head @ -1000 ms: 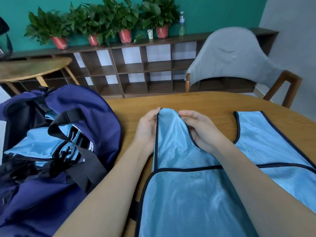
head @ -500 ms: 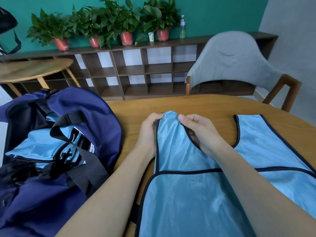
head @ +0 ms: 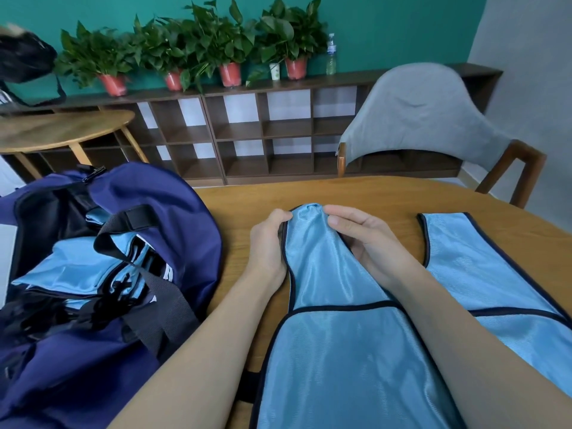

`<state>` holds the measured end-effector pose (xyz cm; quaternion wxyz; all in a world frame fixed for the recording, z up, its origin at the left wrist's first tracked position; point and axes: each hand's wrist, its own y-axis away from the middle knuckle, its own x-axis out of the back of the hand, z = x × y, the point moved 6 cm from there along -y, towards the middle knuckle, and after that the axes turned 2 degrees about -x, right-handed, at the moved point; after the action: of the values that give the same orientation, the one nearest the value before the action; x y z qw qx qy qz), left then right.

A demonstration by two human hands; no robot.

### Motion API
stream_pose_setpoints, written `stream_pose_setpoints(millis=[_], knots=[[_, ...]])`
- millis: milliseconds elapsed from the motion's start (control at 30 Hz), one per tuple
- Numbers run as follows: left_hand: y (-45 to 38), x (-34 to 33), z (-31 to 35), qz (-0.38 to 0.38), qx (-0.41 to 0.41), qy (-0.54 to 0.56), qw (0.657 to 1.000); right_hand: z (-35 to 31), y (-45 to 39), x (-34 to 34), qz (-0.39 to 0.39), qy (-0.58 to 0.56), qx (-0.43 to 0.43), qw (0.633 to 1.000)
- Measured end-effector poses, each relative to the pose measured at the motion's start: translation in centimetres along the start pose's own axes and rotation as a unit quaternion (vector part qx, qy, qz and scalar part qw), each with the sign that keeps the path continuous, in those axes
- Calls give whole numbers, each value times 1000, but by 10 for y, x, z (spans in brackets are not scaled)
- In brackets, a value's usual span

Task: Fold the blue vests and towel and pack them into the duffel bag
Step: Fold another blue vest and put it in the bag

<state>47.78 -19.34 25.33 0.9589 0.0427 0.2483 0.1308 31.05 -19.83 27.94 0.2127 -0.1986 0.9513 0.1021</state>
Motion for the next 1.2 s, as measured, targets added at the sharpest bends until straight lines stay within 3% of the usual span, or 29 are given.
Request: stream_pose_setpoints(millis=[100,400,567,767,900,1200], knots=[[2,0,1,2,8,4,1000,2,1,-4,-24,32,-10,999],[2,12,3,40,-19,24,999,-3,-2,10,56,8,73,996],[1,12,3,29,-32,9,999,-4,-7,13,58,2,92,994],[8,4,12,5,-117,-33,993,4,-7,6,35,86,91,992],[14,4,20,8,-156,-93,983,-1,-7,13,71,131,124,981],[12,6,26,4,-185,-189,965,-1,-14,17,81,254,193,944]])
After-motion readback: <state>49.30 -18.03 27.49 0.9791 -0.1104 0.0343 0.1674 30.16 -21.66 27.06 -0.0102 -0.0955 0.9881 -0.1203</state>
